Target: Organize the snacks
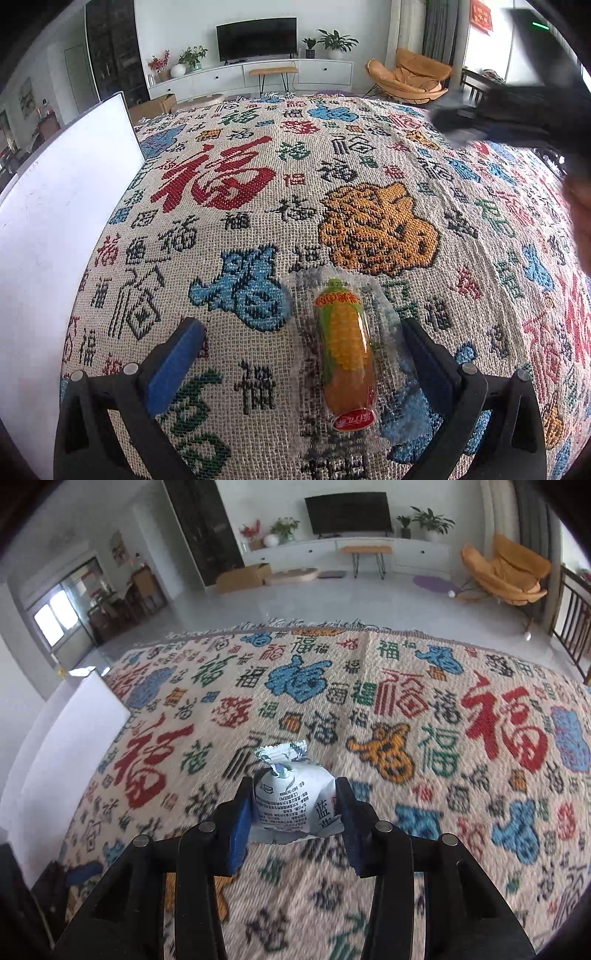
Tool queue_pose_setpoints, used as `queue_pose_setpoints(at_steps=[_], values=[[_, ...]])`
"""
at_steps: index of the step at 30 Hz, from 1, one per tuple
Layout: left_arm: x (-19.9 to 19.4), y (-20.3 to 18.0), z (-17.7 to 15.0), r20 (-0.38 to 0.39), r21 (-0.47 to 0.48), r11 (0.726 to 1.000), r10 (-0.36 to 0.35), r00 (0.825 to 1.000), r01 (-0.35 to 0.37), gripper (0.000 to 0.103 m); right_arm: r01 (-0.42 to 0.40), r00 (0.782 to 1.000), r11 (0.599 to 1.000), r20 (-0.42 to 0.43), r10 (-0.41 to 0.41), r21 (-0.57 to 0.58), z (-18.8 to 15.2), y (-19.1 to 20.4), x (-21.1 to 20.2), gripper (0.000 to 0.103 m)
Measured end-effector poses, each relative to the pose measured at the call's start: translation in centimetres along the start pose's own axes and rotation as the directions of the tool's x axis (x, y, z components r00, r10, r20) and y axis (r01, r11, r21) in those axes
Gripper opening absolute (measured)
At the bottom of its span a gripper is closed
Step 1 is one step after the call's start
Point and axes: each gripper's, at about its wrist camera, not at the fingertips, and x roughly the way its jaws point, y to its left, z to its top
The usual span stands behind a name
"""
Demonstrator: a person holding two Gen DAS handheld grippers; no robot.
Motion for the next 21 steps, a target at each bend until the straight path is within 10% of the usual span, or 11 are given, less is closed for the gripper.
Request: queue_pose_setpoints(at_steps=[11, 21], values=[[0.1, -0.1, 0.0, -0.001, 0.001, 1.000, 0.000, 1.000, 0.000, 0.103, 0.151, 0.988, 0.988, -0.029, -0.152, -0.021, -16.3, 1.6, -7.4, 0.047], [0.1, 0.0, 0.0, -0.002, 0.000, 1.000, 0.000, 1.000, 0.000, 0.103, 0.212, 0.977, 0.973, 0.006, -0.212, -0.094, -16.8, 2.4, -7.0, 0.069]])
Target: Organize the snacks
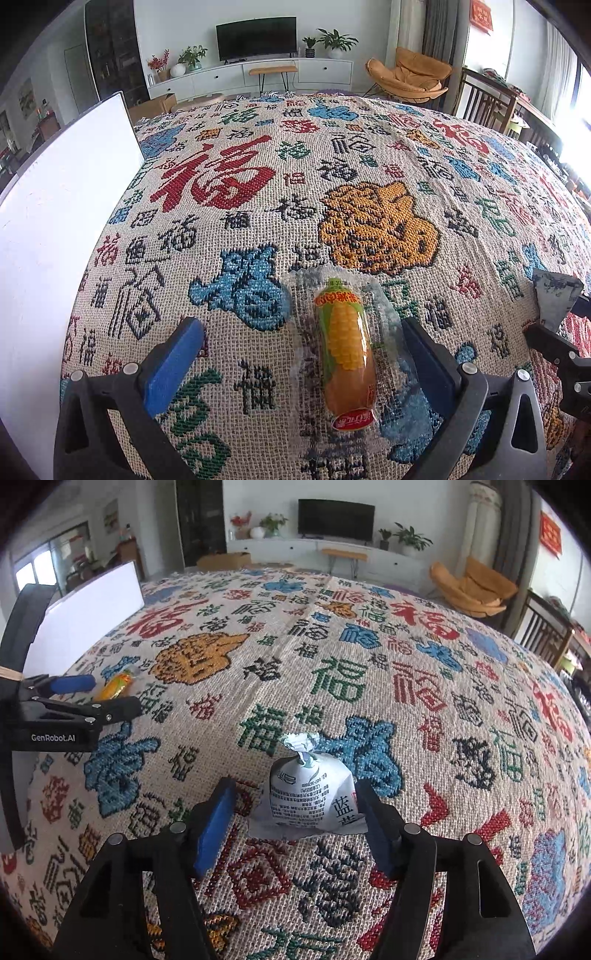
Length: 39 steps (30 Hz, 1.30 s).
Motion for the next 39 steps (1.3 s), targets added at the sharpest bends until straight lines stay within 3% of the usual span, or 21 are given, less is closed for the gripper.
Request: queue_pose_setpoints(at_steps=[39], values=[[0.02, -0.01, 0.00, 0.000, 0.000, 1.000, -0.001, 1.000, 0.001, 0.103, -0.002, 1.000, 1.000, 0.001, 0.002, 0.004, -0.08, 0.05, 0.05, 0.069]])
